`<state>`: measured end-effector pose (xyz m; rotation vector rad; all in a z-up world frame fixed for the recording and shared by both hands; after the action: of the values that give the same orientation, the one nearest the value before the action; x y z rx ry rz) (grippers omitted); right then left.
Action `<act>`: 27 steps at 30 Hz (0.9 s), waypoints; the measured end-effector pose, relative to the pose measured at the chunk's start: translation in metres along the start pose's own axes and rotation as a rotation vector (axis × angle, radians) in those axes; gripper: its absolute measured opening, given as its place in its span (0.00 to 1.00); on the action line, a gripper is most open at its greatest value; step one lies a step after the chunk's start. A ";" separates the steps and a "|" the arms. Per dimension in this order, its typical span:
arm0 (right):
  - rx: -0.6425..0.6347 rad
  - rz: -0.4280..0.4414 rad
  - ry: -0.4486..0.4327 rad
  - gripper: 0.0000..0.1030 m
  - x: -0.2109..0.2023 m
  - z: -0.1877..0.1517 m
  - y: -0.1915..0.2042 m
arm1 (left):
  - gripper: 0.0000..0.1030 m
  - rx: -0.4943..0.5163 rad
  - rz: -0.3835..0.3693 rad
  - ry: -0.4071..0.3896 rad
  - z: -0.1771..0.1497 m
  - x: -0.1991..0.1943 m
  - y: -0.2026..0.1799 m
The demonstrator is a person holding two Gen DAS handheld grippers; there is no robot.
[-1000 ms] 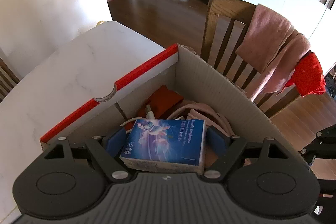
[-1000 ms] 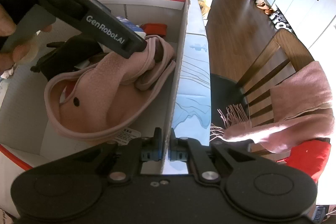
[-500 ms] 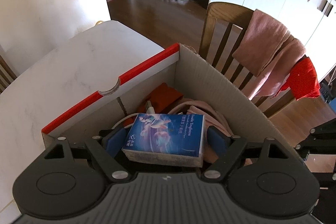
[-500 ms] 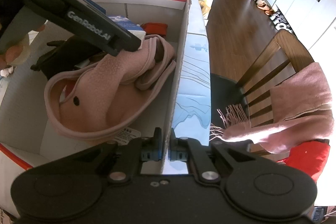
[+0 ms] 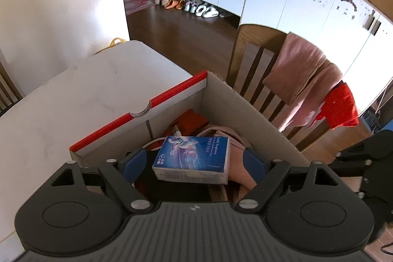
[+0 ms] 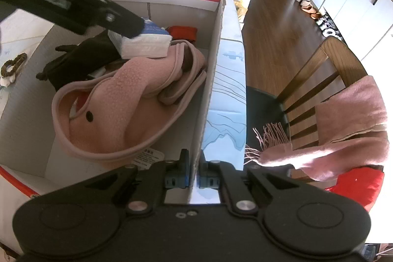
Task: Organize objects
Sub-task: 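Lower the tissue pack onto the glove and open the left gripper, then move the open left gripper out of the box over the brown beaded bracelet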
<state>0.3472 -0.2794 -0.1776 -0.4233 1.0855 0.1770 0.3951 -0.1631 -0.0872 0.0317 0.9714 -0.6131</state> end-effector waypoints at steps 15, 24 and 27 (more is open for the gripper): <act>-0.017 -0.010 -0.003 0.05 -0.001 0.001 0.000 | 0.96 -0.012 -0.046 -0.065 -0.023 -0.054 -0.002; -0.029 -0.015 -0.002 0.05 0.001 0.001 0.001 | 0.96 -0.072 -0.020 -0.120 -0.044 -0.091 0.017; -0.032 -0.015 -0.001 0.05 0.001 0.001 0.002 | 0.96 -0.098 -0.004 -0.138 -0.054 -0.104 0.027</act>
<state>0.3480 -0.2774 -0.1786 -0.4600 1.0789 0.1812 0.3246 -0.0762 -0.0442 -0.0985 0.8664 -0.5630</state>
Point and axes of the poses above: each gripper's, at about its wrist camera, not at the fingertips, and x roughly the way its jaws point, y to its left, z to its top, the point moved 8 cm from there along x, roughly the way its jaws point, and after that the axes turned 13 degrees about -z, right-handed, at the moved point
